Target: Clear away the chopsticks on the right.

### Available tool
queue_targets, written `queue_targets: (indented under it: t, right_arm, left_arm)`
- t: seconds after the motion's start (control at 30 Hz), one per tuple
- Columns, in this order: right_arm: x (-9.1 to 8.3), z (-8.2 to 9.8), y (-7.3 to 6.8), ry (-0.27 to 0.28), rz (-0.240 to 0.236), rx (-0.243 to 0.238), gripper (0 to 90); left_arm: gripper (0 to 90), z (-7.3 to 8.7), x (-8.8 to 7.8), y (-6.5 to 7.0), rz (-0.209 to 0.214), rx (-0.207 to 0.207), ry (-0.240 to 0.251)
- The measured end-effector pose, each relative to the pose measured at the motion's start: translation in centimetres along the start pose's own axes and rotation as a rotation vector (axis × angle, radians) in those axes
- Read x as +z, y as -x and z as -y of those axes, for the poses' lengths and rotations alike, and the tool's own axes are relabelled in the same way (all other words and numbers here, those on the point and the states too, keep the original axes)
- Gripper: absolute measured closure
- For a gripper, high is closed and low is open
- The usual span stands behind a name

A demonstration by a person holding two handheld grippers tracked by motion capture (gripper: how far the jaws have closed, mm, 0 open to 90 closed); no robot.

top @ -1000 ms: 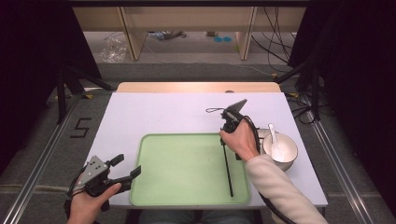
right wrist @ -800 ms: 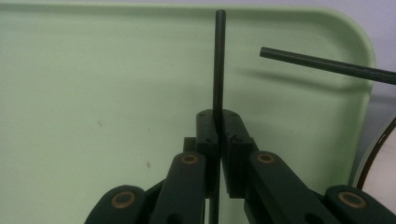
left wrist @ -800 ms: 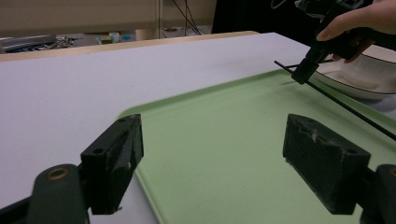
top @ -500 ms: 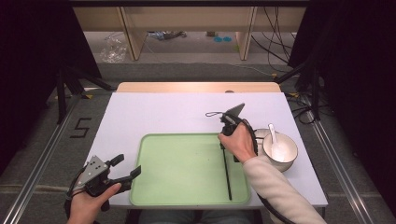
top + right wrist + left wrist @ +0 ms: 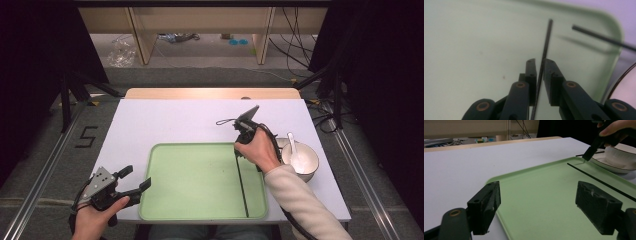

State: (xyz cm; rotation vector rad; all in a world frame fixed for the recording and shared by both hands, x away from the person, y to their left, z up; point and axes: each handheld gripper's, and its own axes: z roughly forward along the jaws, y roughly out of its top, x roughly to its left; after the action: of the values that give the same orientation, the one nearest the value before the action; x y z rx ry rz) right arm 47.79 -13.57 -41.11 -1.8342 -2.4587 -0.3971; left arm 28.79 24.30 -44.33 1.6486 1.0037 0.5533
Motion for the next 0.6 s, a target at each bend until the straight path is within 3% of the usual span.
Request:
queue_targets:
  t: [0.03,0.07,0.13,0.2,0.23,0.3,0.37,0.47,0.5,0.6]
  right_arm:
    - [0.0,0.0,0.0,0.000,0.000,0.000,81.2]
    - [-0.7,0.0,0.1,0.017,-0.019,-0.041,79.9]
    - [-2.0,0.0,0.4,0.099,0.026,-0.230,74.0]
    - [-2.8,0.3,0.9,0.197,0.101,-0.542,64.9]
    - [-3.0,0.6,1.3,0.216,0.172,-0.712,60.6]
    - [-3.1,0.9,2.1,0.161,0.242,-0.883,60.9]
    - [-2.8,0.8,3.4,0.123,0.284,-0.924,61.1]
    - [-2.0,0.7,4.2,0.087,0.304,-0.936,59.7]
    - [-1.4,0.5,4.8,0.064,0.314,-0.993,58.5]
    - [-0.8,0.5,5.0,0.049,0.319,-1.013,58.3]
  left_arm:
    - [20.2,0.0,0.0,0.0,0.000,0.000,-0.001]
    - [20.3,0.0,0.0,0.0,0.000,0.000,0.000]
    - [20.2,0.0,0.0,0.0,0.000,0.000,0.001]
    - [20.2,0.0,0.0,0.0,-0.001,0.001,0.001]
    - [20.2,0.0,0.0,0.0,-0.001,0.001,0.001]
    - [20.2,0.0,0.0,0.1,-0.001,0.000,0.000]
    - [20.2,0.0,0.1,0.1,-0.003,0.000,-0.002]
    - [20.2,0.0,0.1,0.1,-0.004,-0.001,-0.004]
    - [20.3,0.0,0.1,0.1,-0.004,-0.001,-0.005]
    - [20.3,0.0,0.1,0.1,-0.003,0.001,-0.002]
